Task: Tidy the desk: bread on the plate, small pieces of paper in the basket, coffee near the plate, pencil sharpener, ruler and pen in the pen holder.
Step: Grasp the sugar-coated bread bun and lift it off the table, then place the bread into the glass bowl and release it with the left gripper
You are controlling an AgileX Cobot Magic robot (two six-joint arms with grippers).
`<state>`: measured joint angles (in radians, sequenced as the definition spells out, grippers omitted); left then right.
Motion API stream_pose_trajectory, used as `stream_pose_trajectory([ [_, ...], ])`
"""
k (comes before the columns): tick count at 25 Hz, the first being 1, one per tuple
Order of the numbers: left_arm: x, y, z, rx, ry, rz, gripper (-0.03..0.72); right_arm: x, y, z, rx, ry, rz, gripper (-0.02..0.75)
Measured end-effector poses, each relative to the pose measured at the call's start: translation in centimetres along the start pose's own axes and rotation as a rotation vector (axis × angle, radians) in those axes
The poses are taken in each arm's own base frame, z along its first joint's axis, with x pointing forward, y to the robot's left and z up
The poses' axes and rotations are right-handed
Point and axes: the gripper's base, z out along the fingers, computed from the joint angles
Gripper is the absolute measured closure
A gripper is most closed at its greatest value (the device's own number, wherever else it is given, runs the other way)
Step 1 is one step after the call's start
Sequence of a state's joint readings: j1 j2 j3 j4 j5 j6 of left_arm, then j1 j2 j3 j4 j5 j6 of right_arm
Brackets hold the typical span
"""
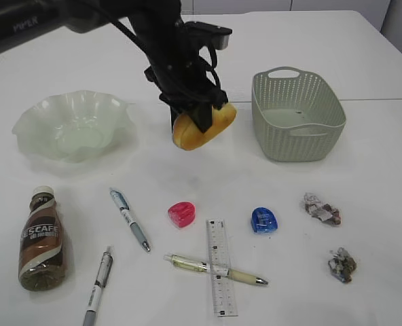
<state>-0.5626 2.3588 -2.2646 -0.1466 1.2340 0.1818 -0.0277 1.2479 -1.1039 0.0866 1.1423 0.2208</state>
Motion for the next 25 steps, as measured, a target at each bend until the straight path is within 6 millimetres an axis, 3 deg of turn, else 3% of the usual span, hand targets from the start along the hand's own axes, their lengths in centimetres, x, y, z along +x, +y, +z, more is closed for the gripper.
stream_pose_trajectory([
  [4,-0.3,-0.2,-3.6,-0.024,-0.064,0.006,0.47,0.1,0.0,0.0,0.003,0.006,-0.001,0.255],
  [8,-0.2,1.1,-7.0,-0.069,-0.117,-0.03,0.471,0.1,0.0,0.0,0.004,0.011,-0.001,0.253],
  [12,0.6,5.3,-9.4,-0.125,-0.154,-0.146,0.471,0.1,0.0,0.0,0.004,0.013,-0.001,0.252],
  [18,3.4,13.4,-11.1,-0.205,-0.161,-0.333,0.471,0.2,-0.1,0.0,0.006,0.019,-0.001,0.251],
  [22,4.9,16.5,-11.8,-0.234,-0.163,-0.401,0.471,0.2,-0.1,0.0,0.006,0.019,-0.001,0.251],
  [25,5.4,17.9,-10.5,-0.238,-0.144,-0.427,0.471,0.2,-0.1,0.0,0.006,0.019,-0.001,0.251],
])
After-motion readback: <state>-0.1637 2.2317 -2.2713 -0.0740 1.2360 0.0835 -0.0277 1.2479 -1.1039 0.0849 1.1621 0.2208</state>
